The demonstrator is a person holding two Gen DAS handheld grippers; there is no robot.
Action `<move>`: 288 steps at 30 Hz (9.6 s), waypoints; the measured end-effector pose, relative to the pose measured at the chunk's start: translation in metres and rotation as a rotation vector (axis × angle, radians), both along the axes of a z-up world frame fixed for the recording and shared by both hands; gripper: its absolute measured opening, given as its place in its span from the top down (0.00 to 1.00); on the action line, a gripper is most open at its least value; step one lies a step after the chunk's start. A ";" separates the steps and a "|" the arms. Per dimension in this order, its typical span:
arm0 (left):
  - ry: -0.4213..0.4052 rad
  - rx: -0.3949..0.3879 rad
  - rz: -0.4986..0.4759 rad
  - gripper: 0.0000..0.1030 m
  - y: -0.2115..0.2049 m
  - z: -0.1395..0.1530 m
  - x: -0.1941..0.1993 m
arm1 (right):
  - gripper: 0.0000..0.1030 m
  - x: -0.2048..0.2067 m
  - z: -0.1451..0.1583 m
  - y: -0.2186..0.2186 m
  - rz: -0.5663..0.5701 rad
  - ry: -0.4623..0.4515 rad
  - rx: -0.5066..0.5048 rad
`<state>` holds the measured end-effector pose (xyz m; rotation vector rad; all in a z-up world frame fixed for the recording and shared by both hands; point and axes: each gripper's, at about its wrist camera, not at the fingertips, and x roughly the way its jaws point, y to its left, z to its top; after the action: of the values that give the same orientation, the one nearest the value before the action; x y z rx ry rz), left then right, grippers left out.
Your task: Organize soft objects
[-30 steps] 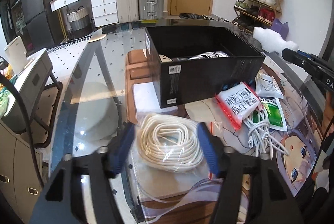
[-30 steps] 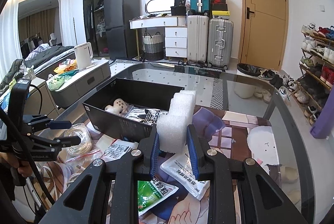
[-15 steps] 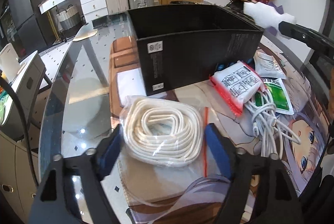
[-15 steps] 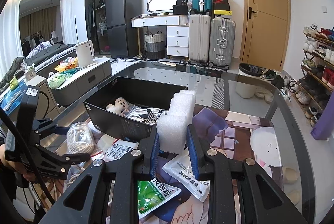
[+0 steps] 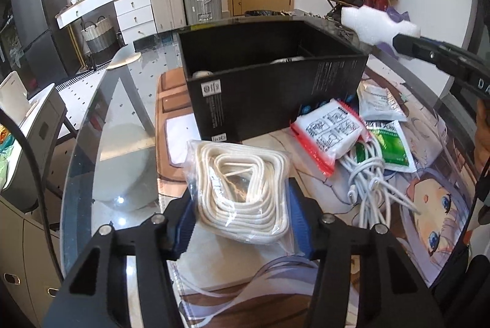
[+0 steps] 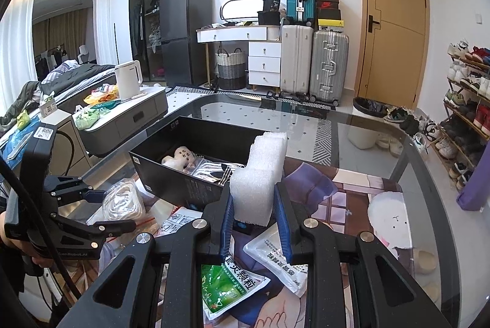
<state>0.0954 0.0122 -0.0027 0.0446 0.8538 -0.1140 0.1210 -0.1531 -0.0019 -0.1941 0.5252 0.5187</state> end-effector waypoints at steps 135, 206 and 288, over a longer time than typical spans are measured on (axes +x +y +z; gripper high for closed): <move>-0.166 -0.062 0.154 0.00 0.003 0.039 -0.007 | 0.01 0.005 0.003 -0.001 0.095 0.069 0.036; 0.070 -0.157 -0.119 0.17 -0.037 -0.003 -0.012 | 0.21 0.009 -0.082 0.047 0.344 0.245 -0.315; -0.111 -0.191 -0.060 0.67 -0.018 0.058 -0.025 | 0.61 -0.030 -0.032 -0.014 0.178 0.147 -0.083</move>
<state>0.0706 -0.0062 0.0556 -0.1021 0.7274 -0.2472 0.0912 -0.1668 -0.0334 -0.2851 0.6775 0.6884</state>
